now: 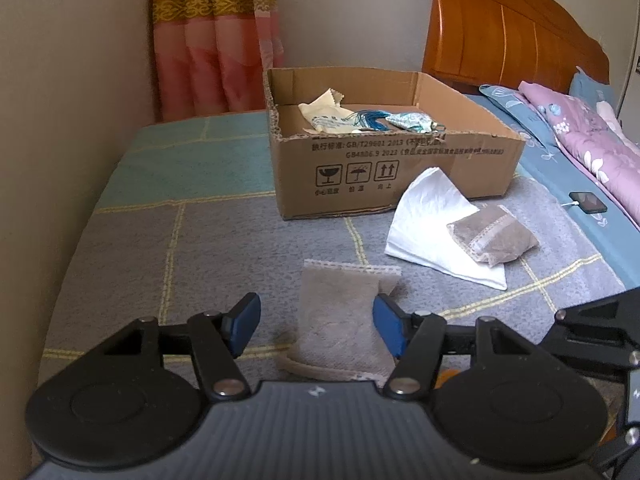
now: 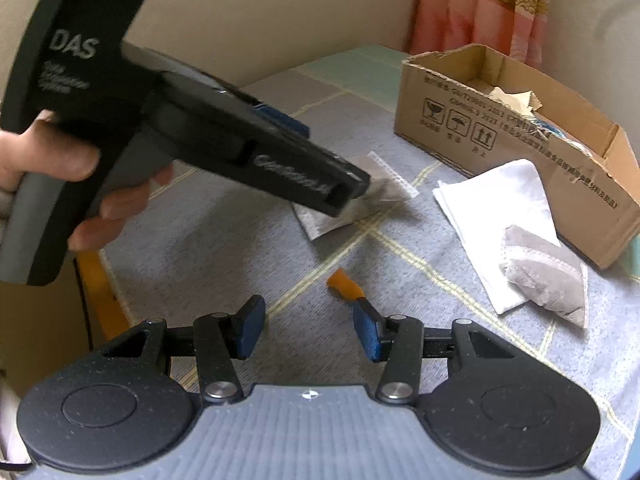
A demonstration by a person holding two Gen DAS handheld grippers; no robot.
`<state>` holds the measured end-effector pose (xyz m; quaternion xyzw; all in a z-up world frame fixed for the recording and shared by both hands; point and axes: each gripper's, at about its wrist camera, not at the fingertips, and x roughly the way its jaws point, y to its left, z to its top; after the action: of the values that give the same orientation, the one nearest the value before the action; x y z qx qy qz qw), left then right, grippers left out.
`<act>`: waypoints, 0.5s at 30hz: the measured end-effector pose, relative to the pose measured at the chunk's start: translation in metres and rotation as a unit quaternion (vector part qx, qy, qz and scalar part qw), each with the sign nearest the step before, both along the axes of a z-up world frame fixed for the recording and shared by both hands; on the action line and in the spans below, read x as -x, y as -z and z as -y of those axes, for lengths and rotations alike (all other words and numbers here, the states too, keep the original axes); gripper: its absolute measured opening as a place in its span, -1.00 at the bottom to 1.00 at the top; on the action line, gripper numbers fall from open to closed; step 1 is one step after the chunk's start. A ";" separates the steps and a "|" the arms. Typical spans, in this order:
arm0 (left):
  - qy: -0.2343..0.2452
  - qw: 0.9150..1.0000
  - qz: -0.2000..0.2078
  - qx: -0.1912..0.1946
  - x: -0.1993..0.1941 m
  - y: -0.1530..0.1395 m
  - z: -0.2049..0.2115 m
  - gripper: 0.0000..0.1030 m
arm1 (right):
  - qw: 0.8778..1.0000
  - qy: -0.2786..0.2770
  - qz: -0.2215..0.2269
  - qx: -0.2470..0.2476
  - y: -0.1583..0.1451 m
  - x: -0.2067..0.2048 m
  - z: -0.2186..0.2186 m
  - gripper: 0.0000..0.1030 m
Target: Organize soft objects
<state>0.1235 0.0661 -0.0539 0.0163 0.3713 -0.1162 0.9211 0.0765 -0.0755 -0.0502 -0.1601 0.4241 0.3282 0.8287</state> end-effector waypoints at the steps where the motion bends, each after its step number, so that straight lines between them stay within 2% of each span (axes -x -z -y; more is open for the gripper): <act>1: -0.001 1.000 0.000 0.001 0.000 0.000 -0.001 0.23 | 1.000 0.002 0.002 0.001 0.000 -0.001 0.000 0.05; 15: -0.003 1.000 0.005 0.007 0.002 -0.003 -0.009 0.23 | 0.999 0.052 0.004 -0.003 0.003 -0.019 -0.004 0.05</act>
<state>0.1219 0.0753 -0.0506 0.0095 0.3655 -0.1163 0.9235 0.0958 -0.0712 -0.0527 -0.1369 0.4279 0.2854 0.8466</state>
